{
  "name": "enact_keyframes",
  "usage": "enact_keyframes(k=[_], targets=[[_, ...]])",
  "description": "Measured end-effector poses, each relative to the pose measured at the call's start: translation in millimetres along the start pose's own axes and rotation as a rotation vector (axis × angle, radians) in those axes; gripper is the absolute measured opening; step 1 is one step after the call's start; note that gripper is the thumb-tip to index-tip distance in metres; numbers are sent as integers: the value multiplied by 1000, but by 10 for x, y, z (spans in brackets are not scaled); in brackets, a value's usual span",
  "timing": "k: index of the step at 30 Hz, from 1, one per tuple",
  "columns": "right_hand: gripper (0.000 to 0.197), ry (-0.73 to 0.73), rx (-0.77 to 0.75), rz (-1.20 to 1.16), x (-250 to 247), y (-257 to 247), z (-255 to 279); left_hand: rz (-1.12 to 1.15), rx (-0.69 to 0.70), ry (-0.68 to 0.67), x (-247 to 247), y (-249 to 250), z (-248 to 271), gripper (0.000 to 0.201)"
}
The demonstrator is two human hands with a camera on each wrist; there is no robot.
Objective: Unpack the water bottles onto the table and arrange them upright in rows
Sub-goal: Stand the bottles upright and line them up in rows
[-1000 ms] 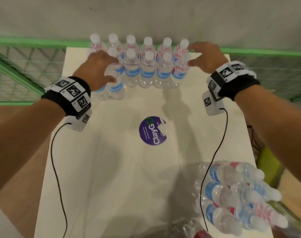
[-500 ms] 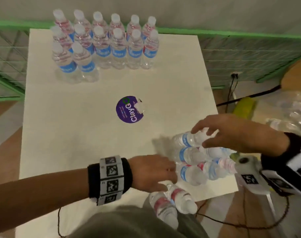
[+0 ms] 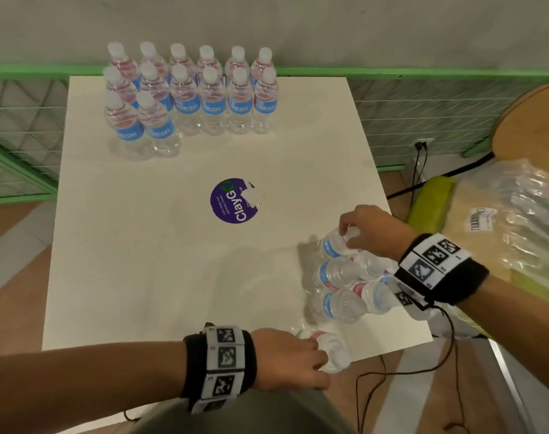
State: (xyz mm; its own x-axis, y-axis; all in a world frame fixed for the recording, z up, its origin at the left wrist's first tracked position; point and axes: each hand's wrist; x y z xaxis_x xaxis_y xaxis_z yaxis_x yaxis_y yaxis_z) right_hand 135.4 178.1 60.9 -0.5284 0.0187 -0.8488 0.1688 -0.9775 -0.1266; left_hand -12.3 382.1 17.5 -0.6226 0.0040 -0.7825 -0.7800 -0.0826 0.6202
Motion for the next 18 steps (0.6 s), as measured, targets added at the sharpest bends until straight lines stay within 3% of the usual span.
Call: enact_keyframes(k=[6,10,13,18], targets=[[18,98,-75,-95,-329,-322,-304,234,-453,132,-476,-486,519,29],[22,115,-138,-166,-489,-717,-608,207,-780,292,-914,-838,992,28],[22,116,-207,-207,-549,-1046,-904,181,-937,464,-1188,-1132,1403,30],[23,121,-370,-172,-540,-1605,-1352,68,-1148,625,-1426,-1609,2008,31]])
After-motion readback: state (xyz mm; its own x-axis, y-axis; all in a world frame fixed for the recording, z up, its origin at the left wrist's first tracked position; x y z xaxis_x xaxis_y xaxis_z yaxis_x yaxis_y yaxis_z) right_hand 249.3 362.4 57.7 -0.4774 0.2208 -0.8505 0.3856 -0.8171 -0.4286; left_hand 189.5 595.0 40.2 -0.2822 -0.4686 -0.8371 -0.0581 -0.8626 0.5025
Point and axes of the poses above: each hand's wrist, its own z-axis away from the middle knuckle, its own x-axis out of the palm, y = z × x, and after that the axes turned 6 degrees about y, right-handed
